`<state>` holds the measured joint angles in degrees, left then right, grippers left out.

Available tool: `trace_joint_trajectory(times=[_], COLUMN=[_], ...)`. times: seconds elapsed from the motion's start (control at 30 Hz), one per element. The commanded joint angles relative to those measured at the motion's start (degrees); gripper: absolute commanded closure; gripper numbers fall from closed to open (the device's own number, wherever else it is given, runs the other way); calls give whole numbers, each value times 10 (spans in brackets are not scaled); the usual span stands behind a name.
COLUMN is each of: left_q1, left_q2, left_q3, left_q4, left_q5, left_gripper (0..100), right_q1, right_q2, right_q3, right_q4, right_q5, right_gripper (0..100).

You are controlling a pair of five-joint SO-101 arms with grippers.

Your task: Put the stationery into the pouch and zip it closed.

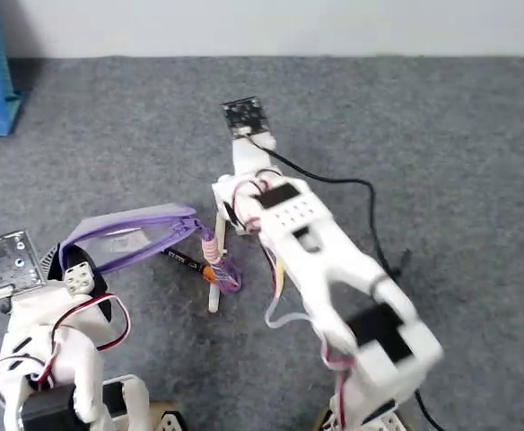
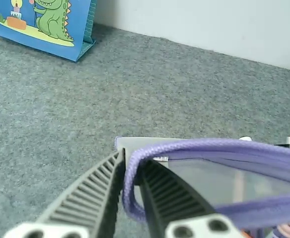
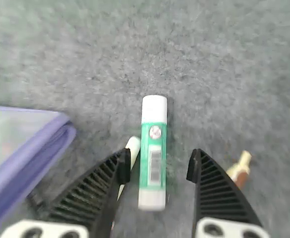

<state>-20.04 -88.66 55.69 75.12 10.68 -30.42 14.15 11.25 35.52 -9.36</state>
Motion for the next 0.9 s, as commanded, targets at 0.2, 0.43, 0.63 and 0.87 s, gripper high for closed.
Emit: trace_joint_trajectory(times=[0.2,0.43,0.63,0.87], left_q1=[-4,-3,-3,-3], left_q2=[-3,-3,-3,-3], left_q3=[-17,-17,-17,-7], left_q4=[-19,-18,-18,-20], left_q5=[5,5,5,4], left_gripper=[990,990,990,990], right_q1=[7,8,4,3], right_q2=[186,209,138,17], right_q3=[-198,-296,-301,-301], right_q4=[38,171,275,416], right_q5=[24,24,23,18], right_gripper=[816,984,992,991])
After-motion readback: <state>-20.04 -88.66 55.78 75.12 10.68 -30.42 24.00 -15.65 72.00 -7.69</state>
